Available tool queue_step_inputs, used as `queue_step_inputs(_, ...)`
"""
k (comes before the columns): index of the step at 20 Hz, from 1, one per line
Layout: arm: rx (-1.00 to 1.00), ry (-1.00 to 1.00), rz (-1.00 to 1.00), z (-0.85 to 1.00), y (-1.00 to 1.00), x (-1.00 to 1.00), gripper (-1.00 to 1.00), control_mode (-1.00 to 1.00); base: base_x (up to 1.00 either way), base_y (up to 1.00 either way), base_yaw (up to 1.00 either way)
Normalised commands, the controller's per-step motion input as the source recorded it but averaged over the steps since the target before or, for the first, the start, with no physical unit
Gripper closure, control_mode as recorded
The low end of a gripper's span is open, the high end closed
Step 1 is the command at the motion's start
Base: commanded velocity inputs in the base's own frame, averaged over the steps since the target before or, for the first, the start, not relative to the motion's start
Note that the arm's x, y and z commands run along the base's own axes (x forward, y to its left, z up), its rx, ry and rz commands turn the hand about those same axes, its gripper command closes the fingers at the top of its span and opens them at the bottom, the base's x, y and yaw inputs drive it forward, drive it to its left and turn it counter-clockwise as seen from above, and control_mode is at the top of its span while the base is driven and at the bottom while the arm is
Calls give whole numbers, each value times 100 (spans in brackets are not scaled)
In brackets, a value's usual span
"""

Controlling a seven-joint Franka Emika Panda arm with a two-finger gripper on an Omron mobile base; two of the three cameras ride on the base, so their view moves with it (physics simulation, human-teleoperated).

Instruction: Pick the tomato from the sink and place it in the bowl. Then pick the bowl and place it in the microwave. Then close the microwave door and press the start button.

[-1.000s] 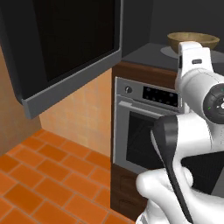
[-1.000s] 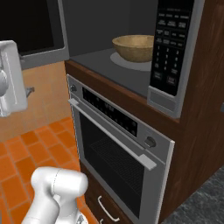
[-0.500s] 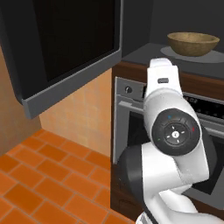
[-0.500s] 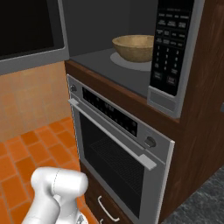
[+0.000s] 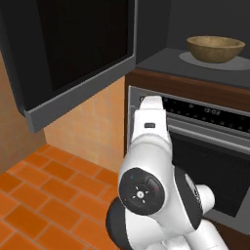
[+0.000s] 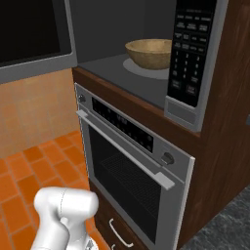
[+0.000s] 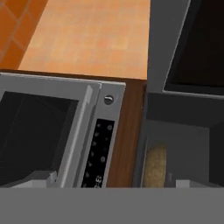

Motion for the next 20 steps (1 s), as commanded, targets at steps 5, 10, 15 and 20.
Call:
queue_step_inputs(5,0,0,0,-44,59,4,-100,-100,0,0,0)
queue_step_inputs(10,-2,-1,0,-45,70,26,-100,-100,0,0,0)
queue_step_inputs(15,-9,-2,0,-42,73,54,-100,-100,0,0,0)
queue_step_inputs(20,-8,0,-4,-21,71,78,-100,-100,0,0,0)
